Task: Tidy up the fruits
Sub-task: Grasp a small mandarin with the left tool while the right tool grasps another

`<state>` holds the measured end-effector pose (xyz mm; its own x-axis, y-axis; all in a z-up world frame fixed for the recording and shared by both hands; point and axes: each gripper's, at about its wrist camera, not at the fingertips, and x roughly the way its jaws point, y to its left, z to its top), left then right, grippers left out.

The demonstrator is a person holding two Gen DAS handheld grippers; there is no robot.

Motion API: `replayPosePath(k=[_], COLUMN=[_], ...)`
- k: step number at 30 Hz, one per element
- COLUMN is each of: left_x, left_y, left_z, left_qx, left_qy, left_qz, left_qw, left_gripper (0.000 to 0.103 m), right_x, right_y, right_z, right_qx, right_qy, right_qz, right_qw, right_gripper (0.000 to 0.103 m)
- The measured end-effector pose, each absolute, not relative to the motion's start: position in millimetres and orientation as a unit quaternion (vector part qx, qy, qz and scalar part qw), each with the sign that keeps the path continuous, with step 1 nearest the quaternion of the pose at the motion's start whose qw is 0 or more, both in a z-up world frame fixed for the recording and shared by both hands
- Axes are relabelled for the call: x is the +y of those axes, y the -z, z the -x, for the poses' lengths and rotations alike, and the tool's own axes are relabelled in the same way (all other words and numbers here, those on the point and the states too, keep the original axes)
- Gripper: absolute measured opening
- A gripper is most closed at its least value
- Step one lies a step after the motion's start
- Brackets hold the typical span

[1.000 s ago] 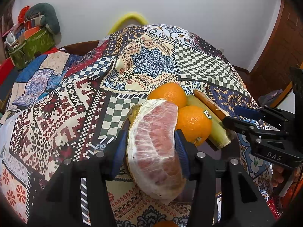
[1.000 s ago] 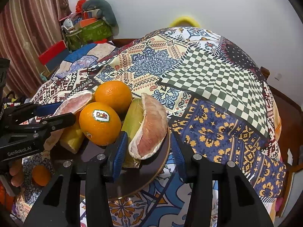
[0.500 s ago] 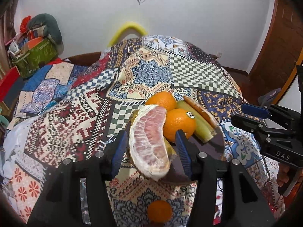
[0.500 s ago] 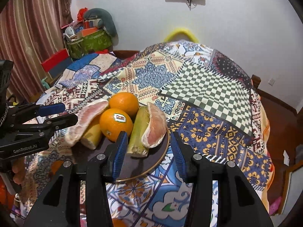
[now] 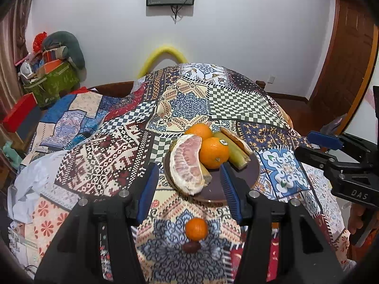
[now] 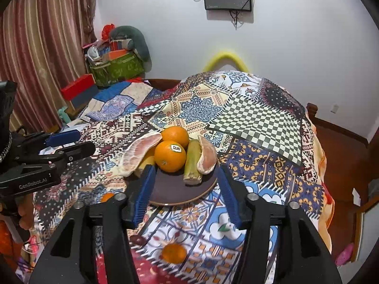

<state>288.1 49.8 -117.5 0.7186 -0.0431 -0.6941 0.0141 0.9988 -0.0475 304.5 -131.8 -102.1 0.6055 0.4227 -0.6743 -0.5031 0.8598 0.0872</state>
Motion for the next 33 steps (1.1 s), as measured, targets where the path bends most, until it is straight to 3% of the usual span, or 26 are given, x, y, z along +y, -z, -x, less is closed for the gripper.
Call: replayPosePath(k=[3,8,33], left_x=[49,43,46], left_y=[115,116,216], left_z=[-276,-259,-241], left_qx=[0.372,0.372,0.470], left_qy=[0.016,0.018,0.026], left_qz=[0.019,0.019,0.030], left_qw=[0.928,0.928,0.882], left_gripper=[0.056,0.057,0.057], right_x=[-134,-136,-143], right_y=[99,101,187], right_z=[-291,-270,-249], right_qx=[0.357,0.350,0.444], right_qy=[-0.256,-0.244,-0.208], right_qz=[0.054,0.053,0.031], right_qw=[0.897,0.903,0.871], right_gripper=[0.056,0.070,0.070])
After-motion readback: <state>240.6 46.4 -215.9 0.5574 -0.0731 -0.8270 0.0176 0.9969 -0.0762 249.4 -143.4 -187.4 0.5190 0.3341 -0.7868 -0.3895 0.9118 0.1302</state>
